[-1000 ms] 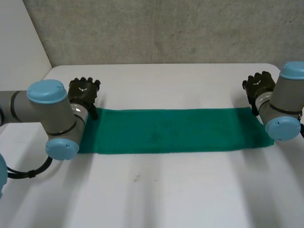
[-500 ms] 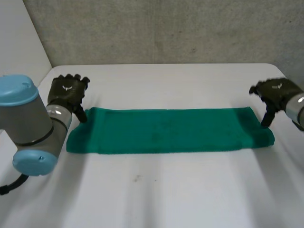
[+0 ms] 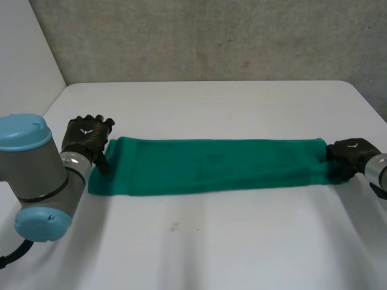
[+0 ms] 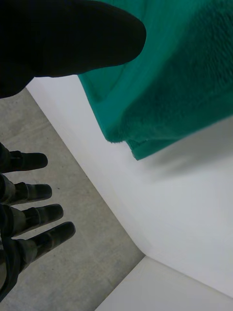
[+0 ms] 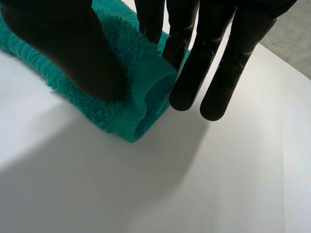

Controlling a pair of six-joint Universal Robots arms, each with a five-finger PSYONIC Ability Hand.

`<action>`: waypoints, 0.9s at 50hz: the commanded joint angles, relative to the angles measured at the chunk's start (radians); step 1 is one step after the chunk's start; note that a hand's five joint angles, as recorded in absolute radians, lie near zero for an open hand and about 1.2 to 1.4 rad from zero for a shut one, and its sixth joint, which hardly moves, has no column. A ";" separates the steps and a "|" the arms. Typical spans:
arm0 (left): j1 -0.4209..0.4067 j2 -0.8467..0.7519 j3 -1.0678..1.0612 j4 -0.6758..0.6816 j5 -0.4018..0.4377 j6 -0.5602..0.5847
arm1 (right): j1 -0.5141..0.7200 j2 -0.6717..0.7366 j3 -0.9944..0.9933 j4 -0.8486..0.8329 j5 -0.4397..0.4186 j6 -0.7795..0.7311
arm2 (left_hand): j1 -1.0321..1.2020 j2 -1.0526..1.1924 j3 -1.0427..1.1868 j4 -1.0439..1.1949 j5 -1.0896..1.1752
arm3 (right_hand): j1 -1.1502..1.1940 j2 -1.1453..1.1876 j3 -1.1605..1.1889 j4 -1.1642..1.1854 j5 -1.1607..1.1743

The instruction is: Fold the towel.

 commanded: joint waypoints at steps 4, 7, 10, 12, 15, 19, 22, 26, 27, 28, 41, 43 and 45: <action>0.000 0.008 -0.011 0.001 0.000 0.000 | -0.125 -0.065 -0.061 -0.054 0.231 -0.133 | -0.026 -0.029 -0.041 -0.029 -0.047 | 0.439 0.218 0.221 0.215 0.254; 0.000 0.023 -0.021 0.001 0.000 0.000 | -0.132 -0.069 -0.072 -0.054 0.234 -0.187 | -0.026 -0.029 -0.041 -0.029 -0.047 | 0.439 0.218 0.221 0.215 0.254; 0.000 0.027 -0.027 -0.001 0.000 0.000 | -0.113 -0.086 -0.083 -0.054 0.233 -0.219 | -0.026 -0.029 -0.041 -0.029 -0.047 | 0.439 0.218 0.221 0.215 0.254; 0.000 0.028 -0.030 -0.001 -0.002 0.000 | -0.043 -0.115 -0.098 -0.057 0.222 -0.208 | -0.026 -0.029 -0.041 -0.029 -0.047 | 0.439 0.218 0.221 0.215 0.254; -0.003 0.033 -0.034 -0.001 -0.002 0.000 | 0.052 -0.134 -0.121 -0.060 0.201 -0.187 | -0.026 -0.029 -0.041 -0.029 -0.047 | 0.439 0.218 0.221 0.215 0.254; -0.006 0.040 -0.041 -0.001 -0.002 -0.001 | 0.202 -0.144 -0.146 -0.062 0.142 -0.173 | -0.026 -0.029 -0.041 -0.029 -0.047 | 0.439 0.218 0.221 0.215 0.254; -0.009 0.050 -0.044 -0.001 -0.003 -0.001 | 0.345 -0.145 -0.166 -0.068 0.086 -0.182 | -0.026 -0.029 -0.041 -0.029 -0.047 | 0.439 0.218 0.221 0.215 0.254; -0.011 0.053 -0.050 -0.001 -0.003 -0.001 | 0.523 -0.132 -0.185 -0.101 0.001 -0.190 | -0.026 -0.029 -0.041 -0.029 -0.047 | 0.439 0.218 0.221 0.215 0.254; -0.012 0.053 -0.051 -0.001 -0.003 -0.001 | 0.551 -0.129 -0.187 -0.111 -0.016 -0.194 | -0.026 -0.029 -0.041 -0.029 -0.047 | 0.439 0.218 0.221 0.215 0.254; -0.012 0.053 -0.051 -0.001 -0.005 -0.001 | 0.578 -0.123 -0.186 -0.121 -0.031 -0.199 | -0.026 -0.029 -0.041 -0.029 -0.047 | 0.439 0.218 0.221 0.215 0.254; -0.047 0.056 -0.051 -0.003 -0.003 -0.001 | 0.798 0.095 -0.221 -0.161 -0.062 -0.382 | -0.026 -0.029 -0.041 -0.029 -0.047 | -0.516 -0.737 -0.734 -0.740 -0.701; -0.057 0.056 -0.048 -0.003 -0.003 0.000 | 0.792 0.081 -0.221 -0.163 -0.030 -0.357 | -0.026 -0.029 -0.041 -0.029 -0.047 | -0.701 -0.922 -0.919 -0.925 -0.886; -0.067 0.056 -0.041 -0.003 -0.002 0.000 | 0.784 0.051 -0.219 -0.161 -0.002 -0.322 | -0.026 -0.029 -0.041 -0.029 -0.047 | -0.763 -0.984 -0.981 -0.988 -0.948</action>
